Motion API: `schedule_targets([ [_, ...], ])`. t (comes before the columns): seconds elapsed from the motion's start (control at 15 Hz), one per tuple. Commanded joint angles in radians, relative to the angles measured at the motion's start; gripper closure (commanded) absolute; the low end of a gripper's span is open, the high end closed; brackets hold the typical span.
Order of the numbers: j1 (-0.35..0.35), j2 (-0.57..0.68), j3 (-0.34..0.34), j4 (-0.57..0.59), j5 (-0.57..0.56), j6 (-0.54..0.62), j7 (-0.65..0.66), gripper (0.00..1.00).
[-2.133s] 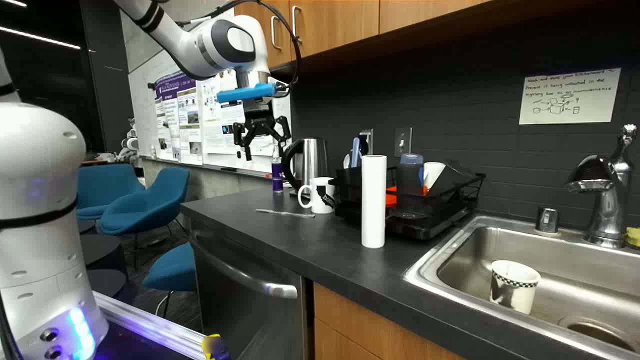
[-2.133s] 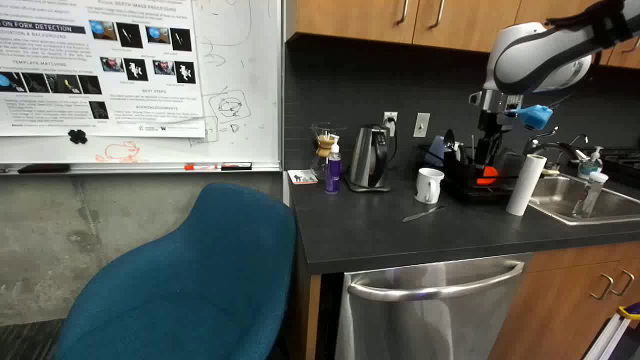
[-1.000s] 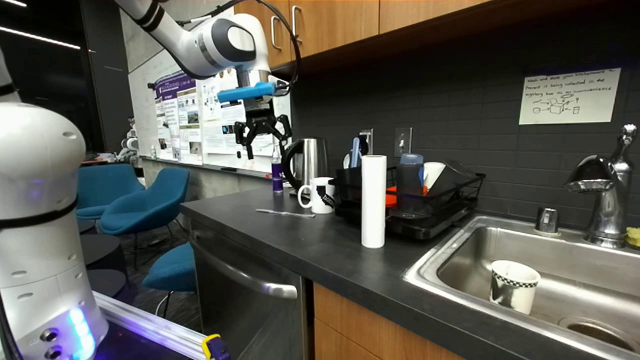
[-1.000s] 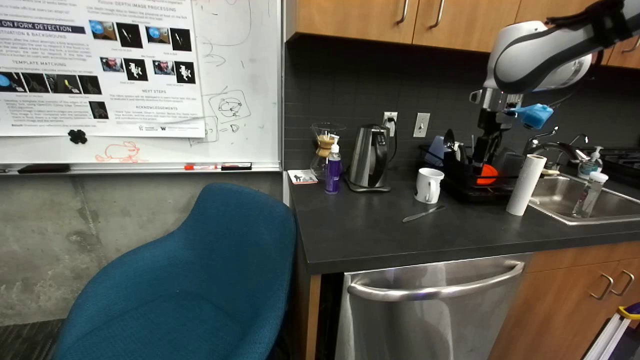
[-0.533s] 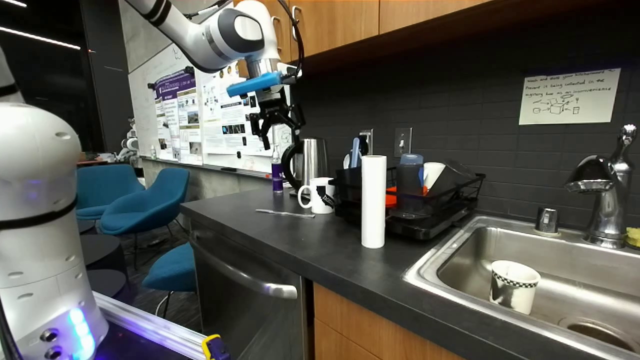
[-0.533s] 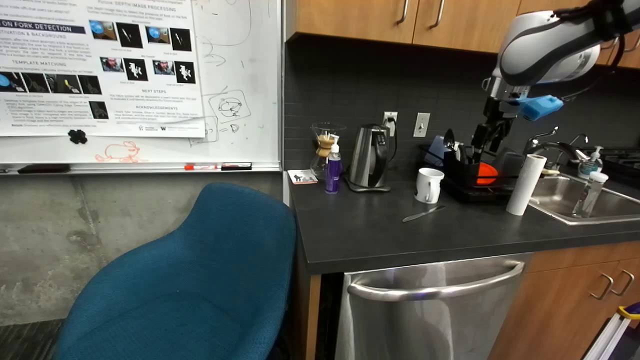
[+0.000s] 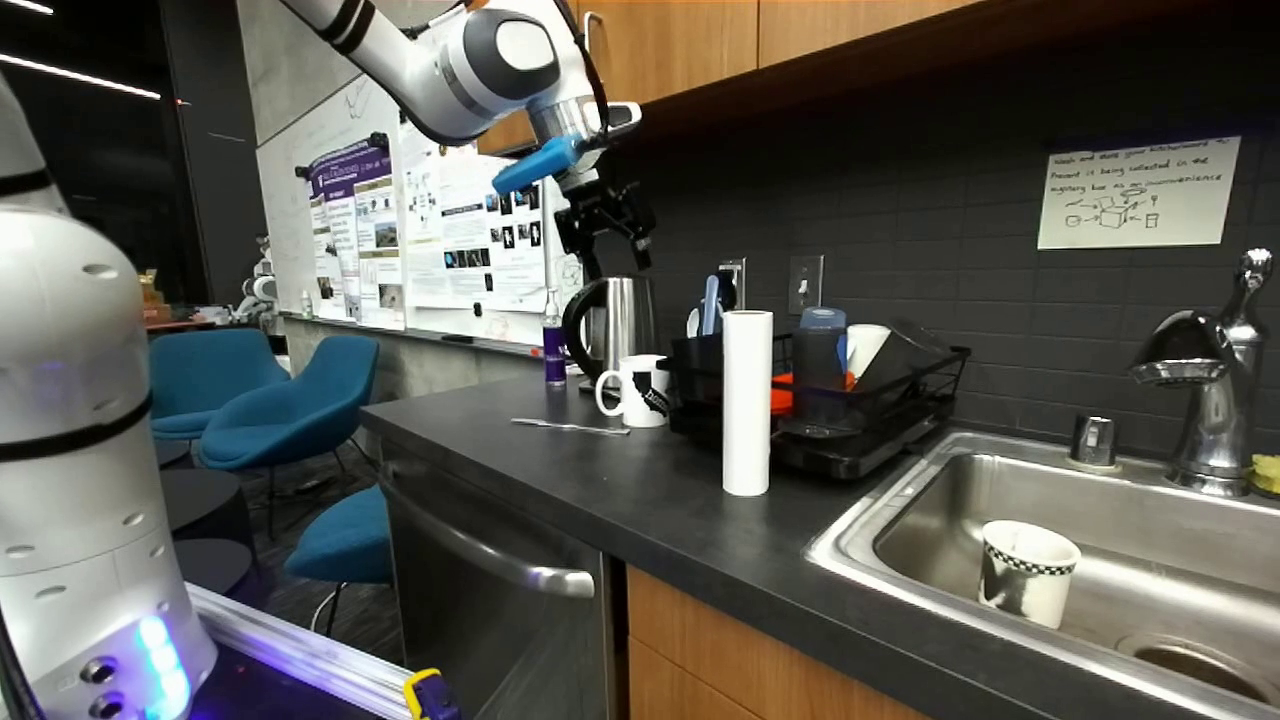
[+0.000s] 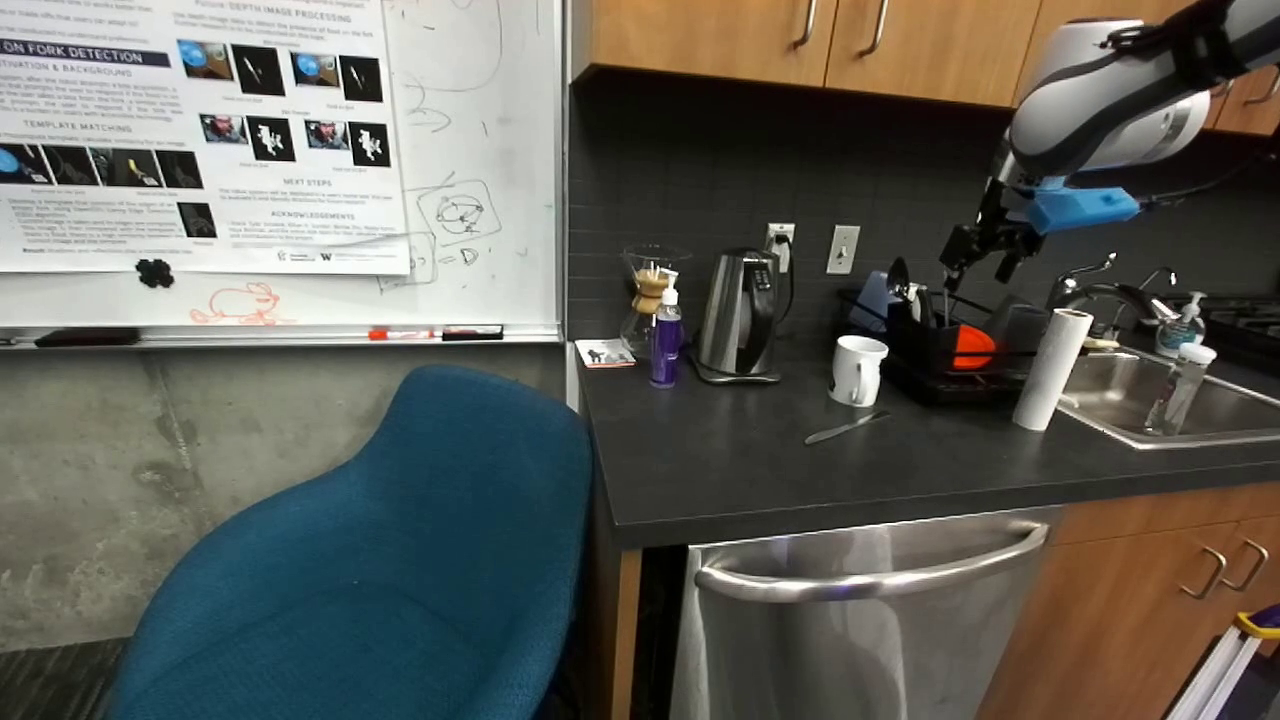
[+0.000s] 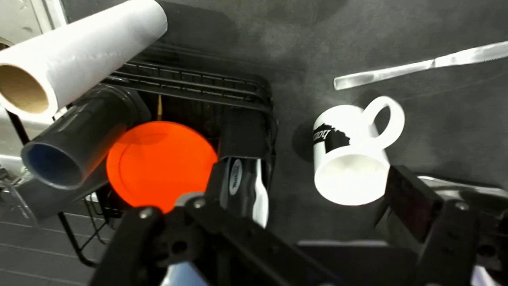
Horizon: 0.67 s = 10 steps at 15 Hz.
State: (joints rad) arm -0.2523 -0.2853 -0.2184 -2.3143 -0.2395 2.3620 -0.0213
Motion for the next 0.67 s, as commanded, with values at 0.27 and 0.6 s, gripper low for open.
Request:
schedule_targets([
  [0.27,-0.087,0.133,0.046,0.101,-0.201,0.129,0.415,0.00],
  [0.6,-0.075,0.203,0.036,0.154,-0.286,0.129,0.576,0.00],
])
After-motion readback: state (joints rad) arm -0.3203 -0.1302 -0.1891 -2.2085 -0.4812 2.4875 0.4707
